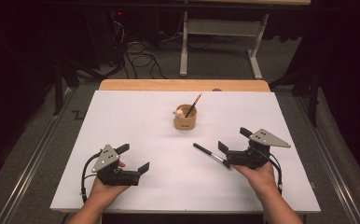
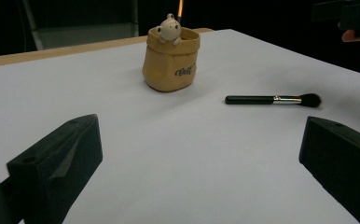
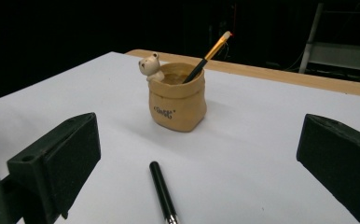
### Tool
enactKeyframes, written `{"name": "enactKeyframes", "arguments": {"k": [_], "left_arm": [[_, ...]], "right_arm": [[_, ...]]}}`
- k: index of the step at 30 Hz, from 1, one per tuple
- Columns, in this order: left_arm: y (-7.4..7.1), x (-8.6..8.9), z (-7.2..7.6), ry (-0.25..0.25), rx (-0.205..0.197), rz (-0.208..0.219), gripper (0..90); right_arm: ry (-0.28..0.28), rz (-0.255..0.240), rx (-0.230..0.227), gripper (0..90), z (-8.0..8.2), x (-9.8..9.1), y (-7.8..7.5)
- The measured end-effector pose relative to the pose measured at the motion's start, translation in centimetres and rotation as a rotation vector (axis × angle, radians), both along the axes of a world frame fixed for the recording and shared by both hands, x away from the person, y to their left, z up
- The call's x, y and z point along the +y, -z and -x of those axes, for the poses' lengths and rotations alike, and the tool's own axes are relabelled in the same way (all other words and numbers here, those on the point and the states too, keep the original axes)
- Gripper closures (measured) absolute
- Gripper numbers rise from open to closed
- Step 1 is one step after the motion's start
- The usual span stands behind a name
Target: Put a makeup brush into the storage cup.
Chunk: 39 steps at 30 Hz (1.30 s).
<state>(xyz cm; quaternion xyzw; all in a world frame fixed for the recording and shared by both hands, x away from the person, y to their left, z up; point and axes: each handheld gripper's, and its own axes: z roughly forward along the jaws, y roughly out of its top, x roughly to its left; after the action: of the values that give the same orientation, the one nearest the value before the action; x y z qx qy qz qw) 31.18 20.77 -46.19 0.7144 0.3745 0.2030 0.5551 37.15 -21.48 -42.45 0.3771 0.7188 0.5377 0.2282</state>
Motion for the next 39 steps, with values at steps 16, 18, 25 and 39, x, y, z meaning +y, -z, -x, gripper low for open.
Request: {"name": "enactKeyframes", "arguments": {"k": [16, 18, 25, 39], "left_arm": [[-0.1, 0.1, 0.1, -0.005, -0.007, 0.005, 0.3], [-0.1, 0.1, 0.1, -0.004, -0.007, 0.006, 0.3], [-0.1, 0.1, 0.1, -0.003, -0.009, 0.006, 0.3], [-0.1, 0.1, 0.1, -0.001, -0.007, 0.002, 0.3]], "right_arm": [[0.044, 0.013, 0.012, 0.2, 2.4, -3.1, 2.5], [0.055, 0.007, 0.019, 0.2, 2.4, -3.2, 2.6], [0.068, 0.006, 0.009, 0.3, 2.4, -3.5, 2.5], [0.074, 0.085, 0.031, 1.0, 2.1, -3.3, 2.9]]}}
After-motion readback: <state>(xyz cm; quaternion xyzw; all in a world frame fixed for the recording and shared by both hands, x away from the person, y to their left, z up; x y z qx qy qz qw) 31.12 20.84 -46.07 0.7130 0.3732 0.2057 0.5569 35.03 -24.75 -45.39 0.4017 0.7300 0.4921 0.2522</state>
